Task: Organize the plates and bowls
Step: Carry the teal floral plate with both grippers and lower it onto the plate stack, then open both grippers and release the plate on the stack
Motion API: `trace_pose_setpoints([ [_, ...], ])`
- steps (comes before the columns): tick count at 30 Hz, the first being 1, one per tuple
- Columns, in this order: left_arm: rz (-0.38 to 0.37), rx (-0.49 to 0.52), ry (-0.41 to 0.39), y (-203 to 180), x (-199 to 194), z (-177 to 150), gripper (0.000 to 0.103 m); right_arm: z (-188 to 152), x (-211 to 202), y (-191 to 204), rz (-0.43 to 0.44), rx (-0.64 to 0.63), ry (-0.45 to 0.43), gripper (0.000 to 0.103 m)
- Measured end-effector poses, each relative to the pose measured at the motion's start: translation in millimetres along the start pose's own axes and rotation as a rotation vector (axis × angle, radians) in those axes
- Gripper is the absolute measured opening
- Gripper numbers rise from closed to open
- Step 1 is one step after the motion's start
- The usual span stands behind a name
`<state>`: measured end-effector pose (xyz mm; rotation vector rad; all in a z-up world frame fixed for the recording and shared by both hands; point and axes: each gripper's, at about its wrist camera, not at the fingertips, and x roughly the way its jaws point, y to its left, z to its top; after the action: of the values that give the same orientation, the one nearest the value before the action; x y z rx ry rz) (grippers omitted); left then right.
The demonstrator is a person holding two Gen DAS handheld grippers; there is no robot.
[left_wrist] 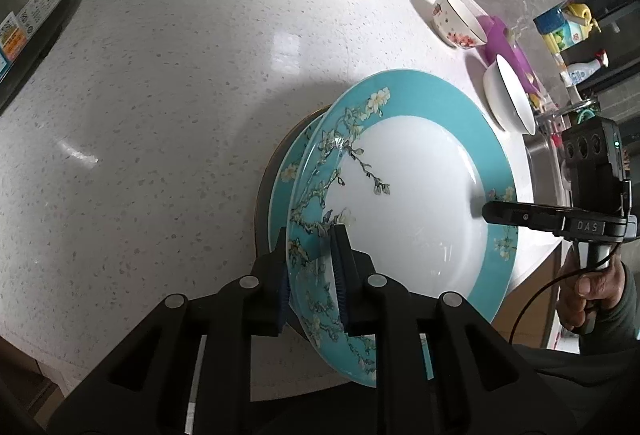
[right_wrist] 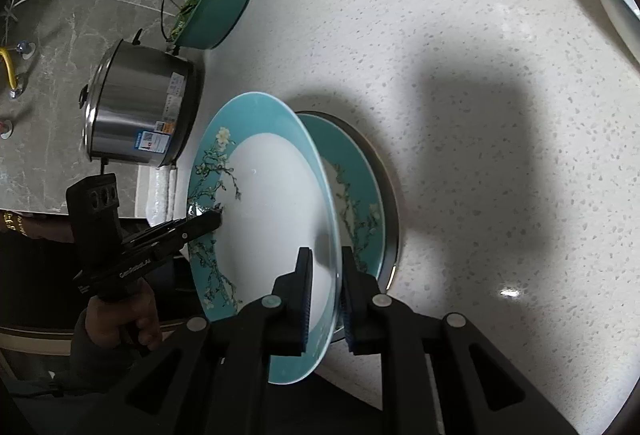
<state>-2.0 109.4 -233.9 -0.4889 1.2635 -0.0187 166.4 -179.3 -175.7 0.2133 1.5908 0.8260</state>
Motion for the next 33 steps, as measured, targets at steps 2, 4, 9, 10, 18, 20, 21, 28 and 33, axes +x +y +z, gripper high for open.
trace_pose_setpoints([
  [2, 0.009, 0.009, 0.006, -6, 7, 2, 0.018, 0, 1, 1, -0.023, -0.005, -0.003, 0.017],
  [4, 0.011, 0.011, 0.011, -9, 12, 3, 0.018, -1, 3, 4, -0.053, -0.017, -0.007, 0.017],
  [9, 0.024, 0.027, 0.005, -17, 19, 6, 0.018, -2, 8, 8, -0.129, -0.052, -0.016, 0.017],
  [10, 0.029, 0.033, 0.005, -18, 19, 6, 0.018, -2, 8, 8, -0.151, -0.064, -0.016, 0.017],
  [18, 0.067, 0.068, -0.006, -26, 22, 2, 0.018, -5, 20, 19, -0.297, -0.147, -0.012, 0.024],
  [20, 0.077, 0.074, -0.011, -28, 23, 2, 0.019, -5, 25, 22, -0.322, -0.159, -0.011, 0.026],
  [21, 0.082, 0.079, -0.015, -29, 23, 2, 0.019, -4, 26, 22, -0.327, -0.16, -0.011, 0.027],
  [28, 0.132, 0.151, -0.054, -43, 25, 3, 0.033, -3, 40, 29, -0.352, -0.152, -0.013, 0.028],
  [33, 0.156, 0.217, -0.089, -55, 24, 5, 0.081, -3, 40, 29, -0.344, -0.134, -0.029, 0.029],
])
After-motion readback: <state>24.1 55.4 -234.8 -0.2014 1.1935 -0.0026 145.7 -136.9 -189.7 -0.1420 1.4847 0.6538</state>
